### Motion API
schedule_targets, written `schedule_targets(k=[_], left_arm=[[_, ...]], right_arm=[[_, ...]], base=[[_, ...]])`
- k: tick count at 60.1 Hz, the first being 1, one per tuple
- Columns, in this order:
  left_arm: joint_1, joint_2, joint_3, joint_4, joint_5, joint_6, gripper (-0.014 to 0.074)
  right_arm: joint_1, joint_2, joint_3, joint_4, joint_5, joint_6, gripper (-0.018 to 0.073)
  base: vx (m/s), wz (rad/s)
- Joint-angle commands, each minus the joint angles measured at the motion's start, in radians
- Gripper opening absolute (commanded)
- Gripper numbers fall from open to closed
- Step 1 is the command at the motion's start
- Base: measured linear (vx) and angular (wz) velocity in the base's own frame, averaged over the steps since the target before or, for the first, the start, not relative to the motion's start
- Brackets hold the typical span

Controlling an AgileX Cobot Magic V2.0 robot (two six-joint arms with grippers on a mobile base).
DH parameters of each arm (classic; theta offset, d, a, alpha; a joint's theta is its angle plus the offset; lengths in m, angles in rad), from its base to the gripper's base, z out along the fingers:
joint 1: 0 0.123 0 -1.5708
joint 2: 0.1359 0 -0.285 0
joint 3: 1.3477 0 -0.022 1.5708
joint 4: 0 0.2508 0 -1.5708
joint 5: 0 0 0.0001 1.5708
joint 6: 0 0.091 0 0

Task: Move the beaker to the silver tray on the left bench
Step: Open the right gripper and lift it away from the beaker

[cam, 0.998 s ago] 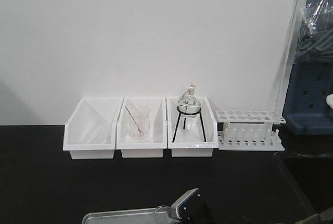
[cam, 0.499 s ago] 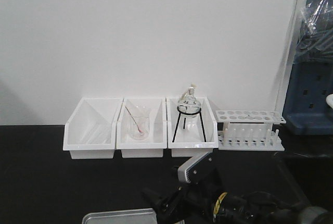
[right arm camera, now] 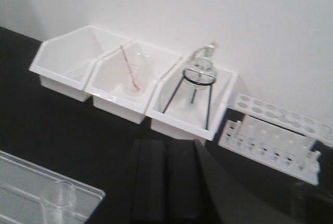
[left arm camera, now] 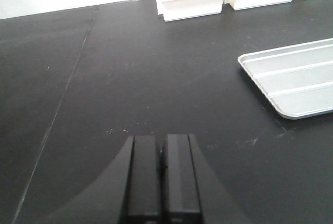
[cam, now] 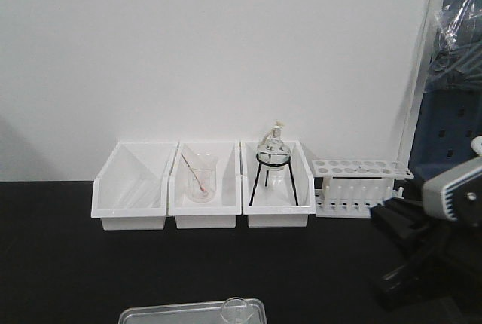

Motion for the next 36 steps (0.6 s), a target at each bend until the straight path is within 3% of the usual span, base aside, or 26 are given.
schedule_targets(k=[1,28,31,36], left_arm=[[-0.007,-0.007,0.02,-0.003,-0.074,-0.002,0.0001],[-0.007,-0.007,0.02,-0.003,-0.074,-0.002,0.0001],[-0.007,-0.007,0.02,-0.003,-0.074,-0.002,0.0001],[-0.007,-0.007,0.02,-0.003,-0.074,-0.002,0.0001]], right_arm=[[-0.001,-0.056,-0.026,-0.014,0.039,0.0,-0.0014],[-0.001,-0.108,-0.026,-0.012,0.063,-0.001,-0.0012],[-0.001,-0.103,-0.026,0.016,0.064,0.0,-0.0012],[-0.001,-0.096,-0.025,0.155,0.067,-0.024,-0.0011]], base=[[0.0,0.0],[0.0,0.0],[0.0,0.0],[0.0,0.0]])
